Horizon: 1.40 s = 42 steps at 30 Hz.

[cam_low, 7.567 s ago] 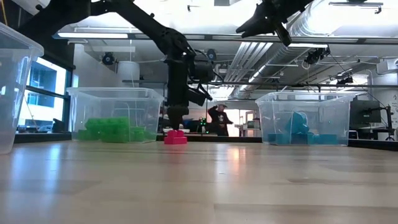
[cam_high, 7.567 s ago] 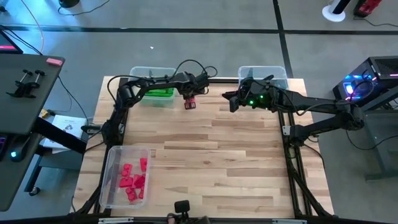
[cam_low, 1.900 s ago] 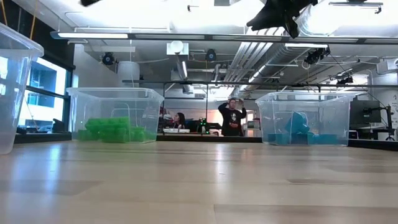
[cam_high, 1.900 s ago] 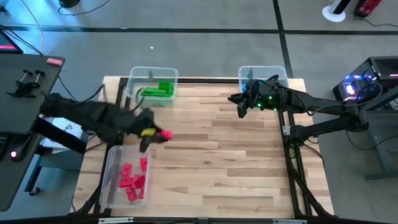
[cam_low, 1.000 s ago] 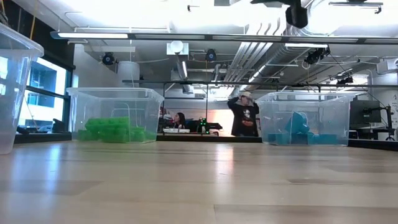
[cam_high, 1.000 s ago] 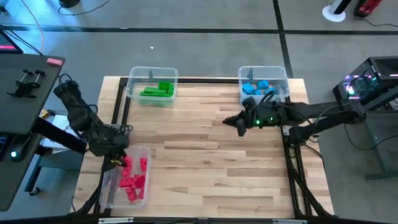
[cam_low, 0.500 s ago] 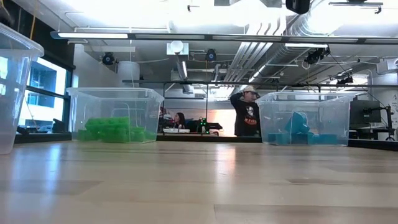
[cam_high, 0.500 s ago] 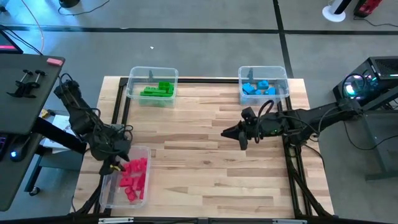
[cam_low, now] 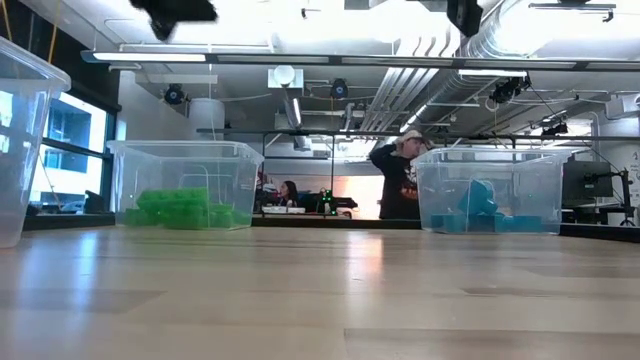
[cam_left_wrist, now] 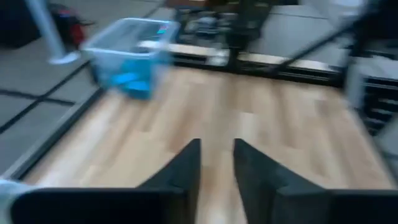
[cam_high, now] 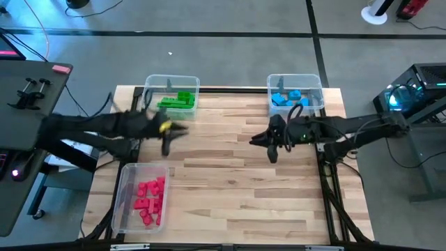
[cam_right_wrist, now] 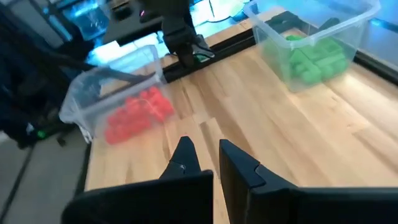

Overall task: Sort blocks
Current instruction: Return to Home Position

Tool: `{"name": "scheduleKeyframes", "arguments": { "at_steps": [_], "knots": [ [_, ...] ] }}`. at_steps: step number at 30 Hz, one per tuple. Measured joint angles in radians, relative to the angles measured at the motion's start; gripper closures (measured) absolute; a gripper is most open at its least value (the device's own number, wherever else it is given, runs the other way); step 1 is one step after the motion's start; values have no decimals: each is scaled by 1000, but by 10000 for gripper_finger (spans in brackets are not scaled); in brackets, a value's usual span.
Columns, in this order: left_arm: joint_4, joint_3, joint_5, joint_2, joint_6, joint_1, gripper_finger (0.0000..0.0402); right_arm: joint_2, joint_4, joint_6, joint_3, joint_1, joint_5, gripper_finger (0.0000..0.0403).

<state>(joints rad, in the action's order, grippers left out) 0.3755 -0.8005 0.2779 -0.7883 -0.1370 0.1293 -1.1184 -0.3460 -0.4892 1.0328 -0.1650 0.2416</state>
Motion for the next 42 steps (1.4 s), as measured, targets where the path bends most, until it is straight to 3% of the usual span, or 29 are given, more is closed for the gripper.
{"name": "scheduleKeyframes", "arguments": {
  "at_steps": [4, 7, 10, 13, 16, 21, 29, 42],
  "knots": [
    [-13, 1, -142, -54, -5, -282, 390, 49, -65, 96, 0, 93, -129, 403],
    [14, 2, -235, -53, -76, -392, 392, 110, -134, 112, 0, 157, -231, 403],
    [-1, 27, -254, -13, -102, -395, 399, 188, -195, 107, 0, 199, -283, 403],
    [-81, 83, -180, 54, -123, -371, 400, 269, -236, 79, 0, 213, -285, 403],
    [-196, 183, -111, 135, -131, -343, 401, 339, -240, 35, 0, 210, -236, 403],
    [-359, 351, -84, 264, -132, -342, 401, 402, -233, -46, 0, 209, -159, 403],
    [-501, 524, -82, 461, -227, -342, 401, 375, -229, -187, 0, 208, -140, 403],
    [-710, 739, -28, 675, -251, -337, 401, 283, -119, -233, 0, 208, -140, 403]
  ]
}}
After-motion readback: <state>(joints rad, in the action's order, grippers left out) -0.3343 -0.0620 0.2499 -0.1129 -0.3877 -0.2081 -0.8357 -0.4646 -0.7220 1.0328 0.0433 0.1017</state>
